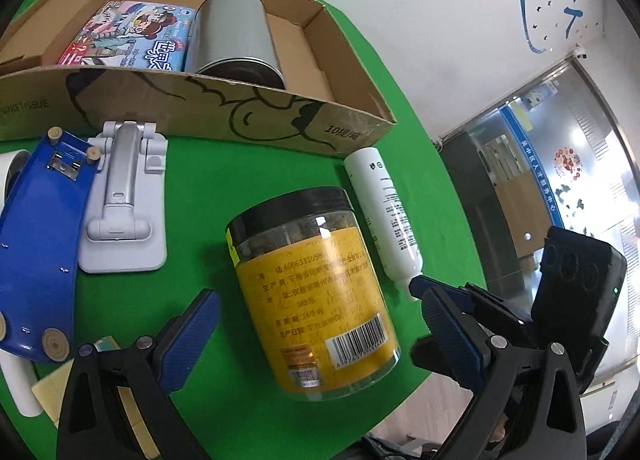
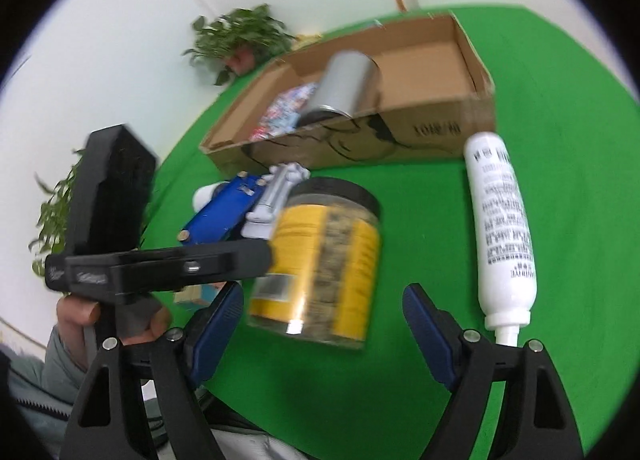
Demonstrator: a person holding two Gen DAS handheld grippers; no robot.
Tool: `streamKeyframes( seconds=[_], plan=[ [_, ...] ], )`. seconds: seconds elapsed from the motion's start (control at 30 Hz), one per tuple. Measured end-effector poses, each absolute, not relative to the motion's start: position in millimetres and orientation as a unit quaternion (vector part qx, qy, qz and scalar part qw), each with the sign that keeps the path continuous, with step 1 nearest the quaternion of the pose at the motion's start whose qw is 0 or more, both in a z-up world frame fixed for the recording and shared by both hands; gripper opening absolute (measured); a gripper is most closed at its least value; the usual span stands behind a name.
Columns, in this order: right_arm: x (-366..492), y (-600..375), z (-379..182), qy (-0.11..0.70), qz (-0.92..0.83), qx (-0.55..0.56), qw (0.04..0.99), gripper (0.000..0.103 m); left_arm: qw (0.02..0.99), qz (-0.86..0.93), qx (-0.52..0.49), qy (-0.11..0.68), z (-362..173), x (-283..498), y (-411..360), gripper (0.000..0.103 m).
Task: Organize rigid objects
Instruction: 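Move both grippers to the yellow-labelled glass jar and grip its sides, then lift the jar with both grippers and set it upright beside the canister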
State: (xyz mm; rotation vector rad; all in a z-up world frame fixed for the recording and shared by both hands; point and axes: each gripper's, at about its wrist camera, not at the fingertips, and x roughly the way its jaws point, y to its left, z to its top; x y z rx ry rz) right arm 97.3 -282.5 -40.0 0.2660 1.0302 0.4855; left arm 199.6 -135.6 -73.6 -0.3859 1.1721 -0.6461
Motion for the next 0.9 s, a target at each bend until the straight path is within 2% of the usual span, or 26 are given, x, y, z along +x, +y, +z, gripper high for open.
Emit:
streamKeyframes(
  seconds=[0.13,0.57,0.9],
  plan=[
    [108,-263,-59,0.523,0.248,0.137,0.804,0.074,0.762,-0.293,-0.166,0.552,-75,202,-138,0.099],
    [113,-225,-60,0.530,0.245,0.098,0.806,0.078,0.762,-0.264,-0.118,0.579,-83,203,-160,0.096],
    [115,-226,-62,0.529,0.245,0.098,0.806,0.080,0.764,-0.238,-0.097,0.591,-86,198,-167,0.090]
  ],
)
